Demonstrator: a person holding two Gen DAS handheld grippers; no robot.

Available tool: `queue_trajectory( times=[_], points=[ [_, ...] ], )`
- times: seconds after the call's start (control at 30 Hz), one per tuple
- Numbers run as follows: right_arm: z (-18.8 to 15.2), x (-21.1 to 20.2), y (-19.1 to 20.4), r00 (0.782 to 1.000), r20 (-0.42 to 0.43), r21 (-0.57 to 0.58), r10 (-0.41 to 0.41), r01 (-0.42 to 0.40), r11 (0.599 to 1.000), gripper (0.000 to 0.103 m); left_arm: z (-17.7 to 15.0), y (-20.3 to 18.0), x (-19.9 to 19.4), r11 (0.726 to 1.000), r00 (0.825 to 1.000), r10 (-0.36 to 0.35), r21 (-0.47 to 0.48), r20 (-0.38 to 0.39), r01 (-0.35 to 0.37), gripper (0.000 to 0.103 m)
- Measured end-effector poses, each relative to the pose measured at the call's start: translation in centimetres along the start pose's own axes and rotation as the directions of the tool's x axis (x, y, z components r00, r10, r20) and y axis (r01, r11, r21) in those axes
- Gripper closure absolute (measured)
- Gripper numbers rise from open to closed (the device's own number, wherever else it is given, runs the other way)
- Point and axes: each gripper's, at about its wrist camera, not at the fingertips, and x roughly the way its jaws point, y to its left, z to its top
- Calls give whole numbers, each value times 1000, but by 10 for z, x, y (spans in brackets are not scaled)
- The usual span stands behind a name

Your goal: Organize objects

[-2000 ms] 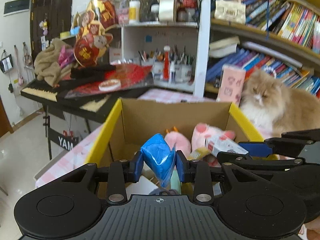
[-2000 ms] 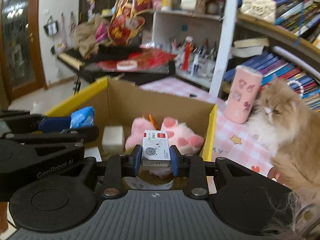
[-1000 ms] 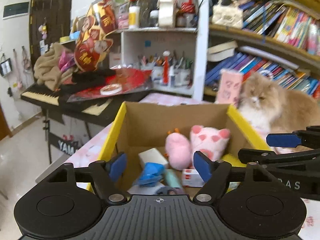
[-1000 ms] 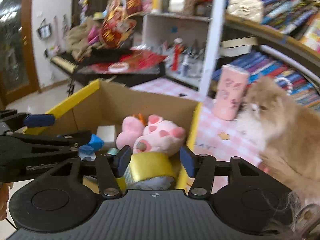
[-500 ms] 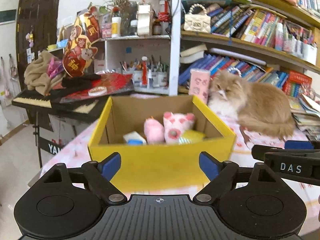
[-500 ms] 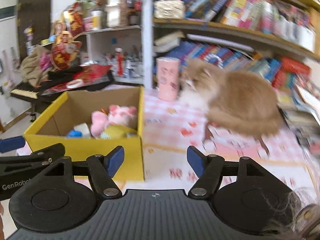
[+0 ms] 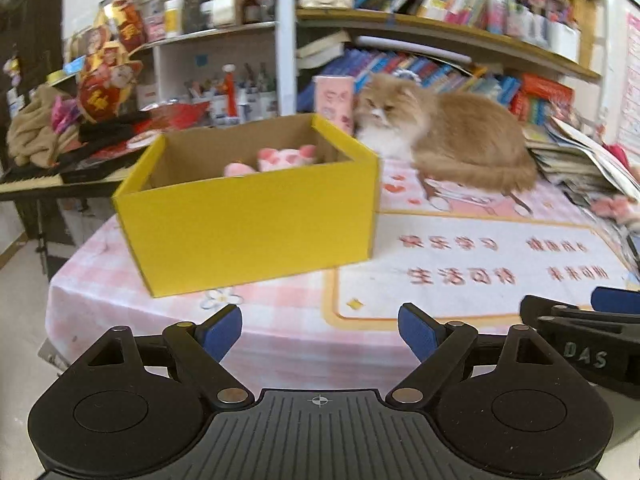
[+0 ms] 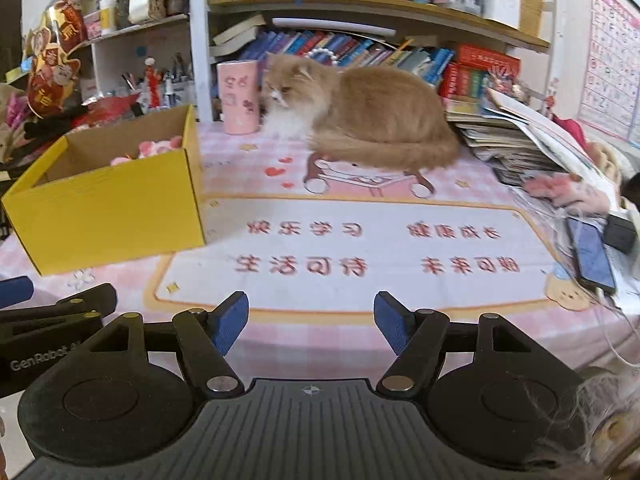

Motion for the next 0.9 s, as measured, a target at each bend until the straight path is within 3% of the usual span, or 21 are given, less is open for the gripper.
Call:
queue_trajectory(
  times=[0.73,0.9],
  points=[
    [-10,-3,-31,993,-27,51,-116,118,992,33,3,-48,2,996,999,39,81,17,-40,11],
    [-11,-1,-36,991,-40,72,-125,128,989,26,2,-47,2,996,999,47,70,9,-47,8]
  ],
)
